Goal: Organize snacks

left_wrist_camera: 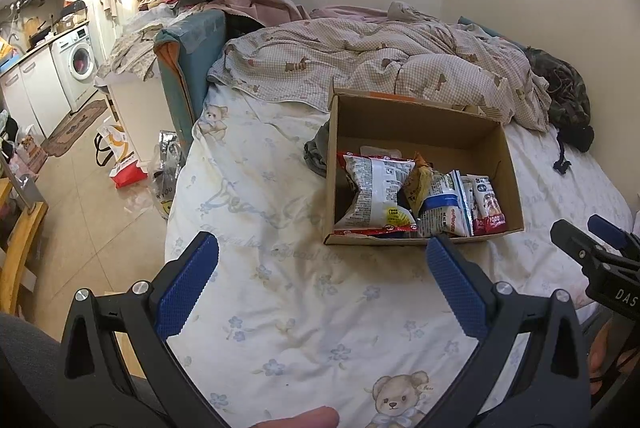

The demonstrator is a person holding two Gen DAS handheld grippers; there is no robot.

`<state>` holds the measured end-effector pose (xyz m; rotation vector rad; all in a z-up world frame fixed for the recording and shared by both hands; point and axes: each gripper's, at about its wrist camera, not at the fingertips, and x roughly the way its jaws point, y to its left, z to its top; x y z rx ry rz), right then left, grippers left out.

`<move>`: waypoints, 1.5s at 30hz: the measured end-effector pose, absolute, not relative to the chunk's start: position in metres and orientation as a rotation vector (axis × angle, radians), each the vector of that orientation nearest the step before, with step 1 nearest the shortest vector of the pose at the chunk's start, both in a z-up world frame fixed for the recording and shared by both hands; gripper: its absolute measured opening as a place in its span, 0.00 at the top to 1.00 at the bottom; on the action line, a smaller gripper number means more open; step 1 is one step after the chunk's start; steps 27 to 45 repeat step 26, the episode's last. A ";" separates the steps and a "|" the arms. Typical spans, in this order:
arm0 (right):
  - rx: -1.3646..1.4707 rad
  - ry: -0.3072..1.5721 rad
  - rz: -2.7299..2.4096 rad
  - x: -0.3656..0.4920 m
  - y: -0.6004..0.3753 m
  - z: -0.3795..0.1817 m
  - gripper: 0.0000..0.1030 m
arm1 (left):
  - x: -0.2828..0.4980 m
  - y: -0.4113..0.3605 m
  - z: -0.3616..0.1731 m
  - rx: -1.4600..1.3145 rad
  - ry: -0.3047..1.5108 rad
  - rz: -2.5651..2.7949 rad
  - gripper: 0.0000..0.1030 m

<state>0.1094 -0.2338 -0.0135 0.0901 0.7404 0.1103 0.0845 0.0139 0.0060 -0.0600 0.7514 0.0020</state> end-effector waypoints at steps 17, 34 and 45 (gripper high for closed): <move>0.094 0.742 0.106 0.110 -0.234 -0.014 0.00 | 0.085 0.013 0.003 -0.061 0.754 0.000 0.00; 0.098 0.752 0.101 0.115 -0.242 -0.015 0.00 | 0.088 0.009 -0.001 -0.069 0.768 -0.006 0.00; 0.098 0.752 0.101 0.115 -0.242 -0.015 0.00 | 0.088 0.009 -0.001 -0.069 0.768 -0.006 0.00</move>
